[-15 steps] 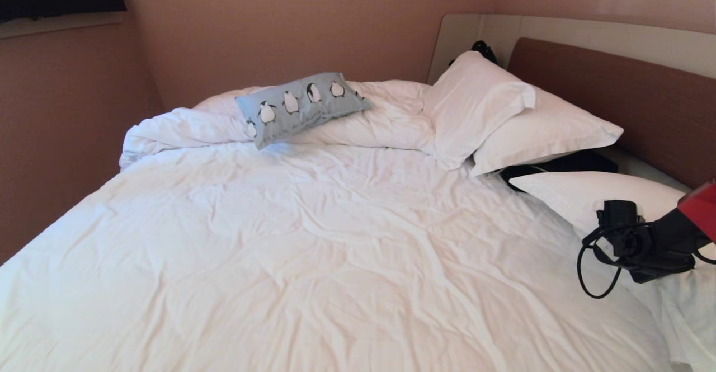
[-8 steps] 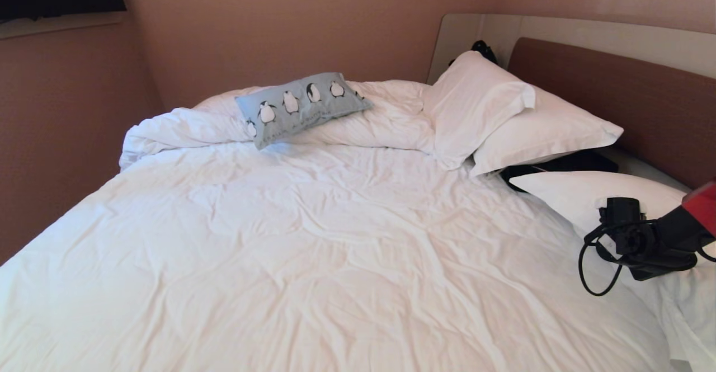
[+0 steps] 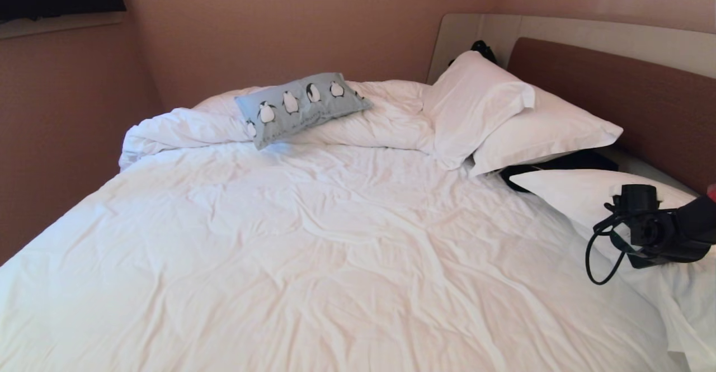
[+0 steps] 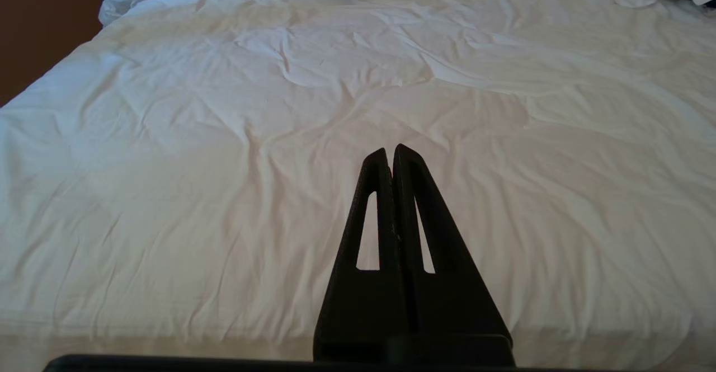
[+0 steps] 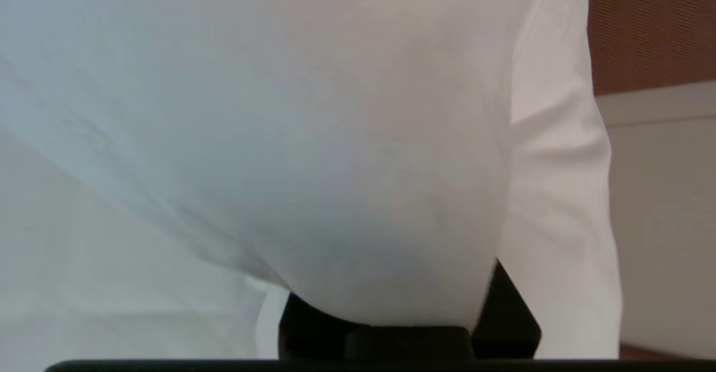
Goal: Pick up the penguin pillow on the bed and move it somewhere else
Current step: Pick up the pillow
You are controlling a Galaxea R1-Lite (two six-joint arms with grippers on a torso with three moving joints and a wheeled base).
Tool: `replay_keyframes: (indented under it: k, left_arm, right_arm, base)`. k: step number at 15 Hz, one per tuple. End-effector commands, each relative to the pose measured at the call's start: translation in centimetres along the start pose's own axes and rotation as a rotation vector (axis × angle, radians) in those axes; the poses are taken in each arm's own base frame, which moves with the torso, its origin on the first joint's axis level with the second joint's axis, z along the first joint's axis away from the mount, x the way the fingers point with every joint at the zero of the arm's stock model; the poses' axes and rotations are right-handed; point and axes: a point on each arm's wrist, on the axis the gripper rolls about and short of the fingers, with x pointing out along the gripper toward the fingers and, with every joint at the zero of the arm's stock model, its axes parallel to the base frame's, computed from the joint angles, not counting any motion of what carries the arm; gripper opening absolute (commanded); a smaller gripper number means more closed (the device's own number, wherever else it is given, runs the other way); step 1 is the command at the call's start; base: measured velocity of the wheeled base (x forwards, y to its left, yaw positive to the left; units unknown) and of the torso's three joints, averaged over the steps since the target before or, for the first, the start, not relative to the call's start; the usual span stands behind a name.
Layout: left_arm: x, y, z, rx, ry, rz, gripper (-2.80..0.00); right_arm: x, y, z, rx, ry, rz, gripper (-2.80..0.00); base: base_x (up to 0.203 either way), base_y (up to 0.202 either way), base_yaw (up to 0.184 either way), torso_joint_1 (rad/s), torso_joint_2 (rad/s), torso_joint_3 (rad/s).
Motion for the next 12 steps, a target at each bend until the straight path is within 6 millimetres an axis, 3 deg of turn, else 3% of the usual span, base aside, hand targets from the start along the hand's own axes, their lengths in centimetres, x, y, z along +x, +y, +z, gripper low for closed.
replay_keyframes:
  k: [1,6,12]
  left_arm:
    - [0.0,0.0,0.0,-0.001,0.000,0.000,-2.80]
    - [0.0,0.0,0.0,-0.001,0.000,0.000,-2.80]
    - [0.0,0.0,0.0,0.000,0.001,0.000,-2.80]
  right_arm:
    - [-1.3,-1.4,0.6,0.042,-0.105,0.195,-2.80]
    - [-3.6,-3.8,0.6,0.089,-0.226,0.429,-2.80]
    - [-5.9,-6.7,1.5,0.223,-0.234,0.627,-2.80]
  base:
    - [0.000,0.000,0.000,0.000,0.00,0.000]
    - [0.000,0.000,0.000,0.000,0.00,0.000]
    - [0.000,0.000,0.000,0.000,0.00,0.000]
